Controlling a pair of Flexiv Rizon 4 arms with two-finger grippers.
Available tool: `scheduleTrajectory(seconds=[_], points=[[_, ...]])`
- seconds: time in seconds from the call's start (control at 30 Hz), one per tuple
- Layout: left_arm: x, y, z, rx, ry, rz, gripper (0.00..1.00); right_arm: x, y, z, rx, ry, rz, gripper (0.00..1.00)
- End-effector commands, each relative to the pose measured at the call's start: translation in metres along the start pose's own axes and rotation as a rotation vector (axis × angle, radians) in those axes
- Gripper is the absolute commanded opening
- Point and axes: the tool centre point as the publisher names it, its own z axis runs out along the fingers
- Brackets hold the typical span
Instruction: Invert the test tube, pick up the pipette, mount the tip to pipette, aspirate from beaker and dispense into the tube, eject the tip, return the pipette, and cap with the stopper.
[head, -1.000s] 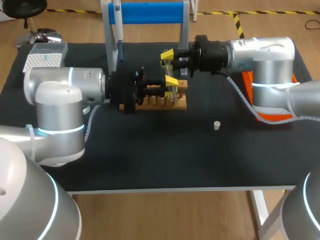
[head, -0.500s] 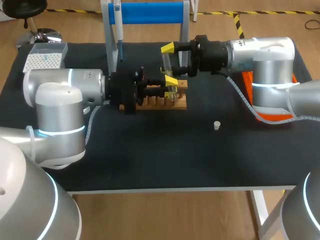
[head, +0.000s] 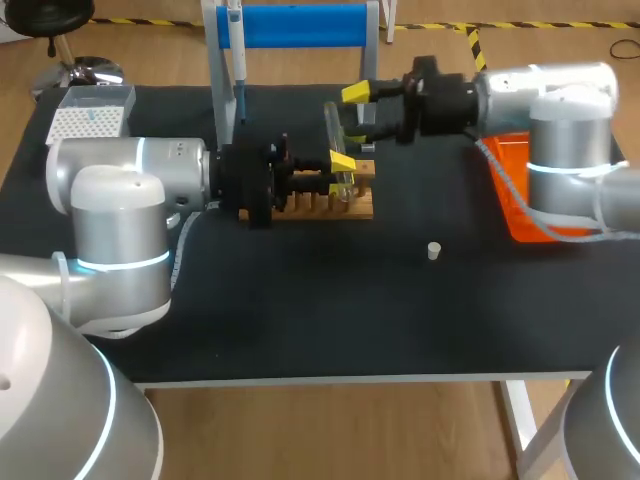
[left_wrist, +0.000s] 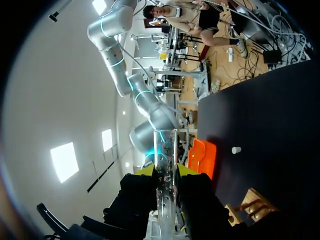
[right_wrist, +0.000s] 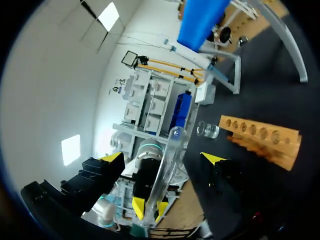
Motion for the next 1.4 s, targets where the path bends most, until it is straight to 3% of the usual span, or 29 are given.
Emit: scheduleTrajectory(seconds=[0.03,0.27,0.63,1.4], points=[[0.0,0.0,0.001,-0.003,-0.001,0.001,0.0,0.017,-0.017,-0.033,-0.05,-0.065,-0.155,1.0],[0.0,0.0,0.001,-0.003,-0.001,0.001,0.0,0.01,-0.026,-0.05,-0.035,-0.159,-0.312,1.0],[0.0,0.0,0.001,-0.003,-0.001,0.001,0.0,-0.019,-0.041,-0.046,0.023,-0.356,-0.567,1.0],[0.0,0.0,0.001,-0.003,-0.001,0.001,0.0,-0.091,-0.052,-0.041,0.076,-0.524,-0.823,1.0]])
